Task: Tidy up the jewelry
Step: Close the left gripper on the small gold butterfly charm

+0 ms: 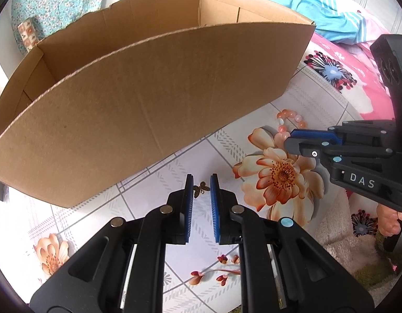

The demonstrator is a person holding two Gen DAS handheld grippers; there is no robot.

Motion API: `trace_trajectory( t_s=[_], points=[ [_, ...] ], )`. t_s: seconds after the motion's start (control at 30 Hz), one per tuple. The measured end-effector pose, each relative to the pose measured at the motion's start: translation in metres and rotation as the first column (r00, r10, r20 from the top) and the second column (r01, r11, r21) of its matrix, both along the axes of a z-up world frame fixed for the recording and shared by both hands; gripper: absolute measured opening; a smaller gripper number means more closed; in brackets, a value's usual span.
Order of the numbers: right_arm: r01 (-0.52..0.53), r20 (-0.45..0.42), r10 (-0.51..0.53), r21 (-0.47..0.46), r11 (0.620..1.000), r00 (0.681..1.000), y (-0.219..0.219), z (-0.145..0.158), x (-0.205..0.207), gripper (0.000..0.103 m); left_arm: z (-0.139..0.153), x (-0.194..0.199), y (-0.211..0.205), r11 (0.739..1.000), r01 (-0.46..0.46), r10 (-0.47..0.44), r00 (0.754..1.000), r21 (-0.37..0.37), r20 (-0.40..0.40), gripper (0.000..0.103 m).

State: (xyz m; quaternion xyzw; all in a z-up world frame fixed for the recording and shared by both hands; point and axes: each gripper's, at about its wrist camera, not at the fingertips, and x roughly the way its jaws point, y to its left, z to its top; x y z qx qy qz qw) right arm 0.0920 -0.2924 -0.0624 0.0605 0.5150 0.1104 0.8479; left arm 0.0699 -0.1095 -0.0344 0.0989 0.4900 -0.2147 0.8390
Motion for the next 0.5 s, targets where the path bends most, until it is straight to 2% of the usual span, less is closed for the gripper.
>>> trace_trajectory(
  t_s=[0.13,0.5],
  points=[
    [-0.014,0.001,0.014,-0.030,0.999,1.000,0.008,0.002,0.004,0.017,-0.001,-0.001,0.004,1.000,-0.003,0.003,1.000,-0.001,-0.011,0.012],
    [-0.028,0.014,0.030,-0.121,0.992,0.999,0.030,0.003,0.010,0.017,-0.001,0.001,0.004,1.000,-0.008,0.008,1.000,0.001,-0.019,0.012]
  ],
)
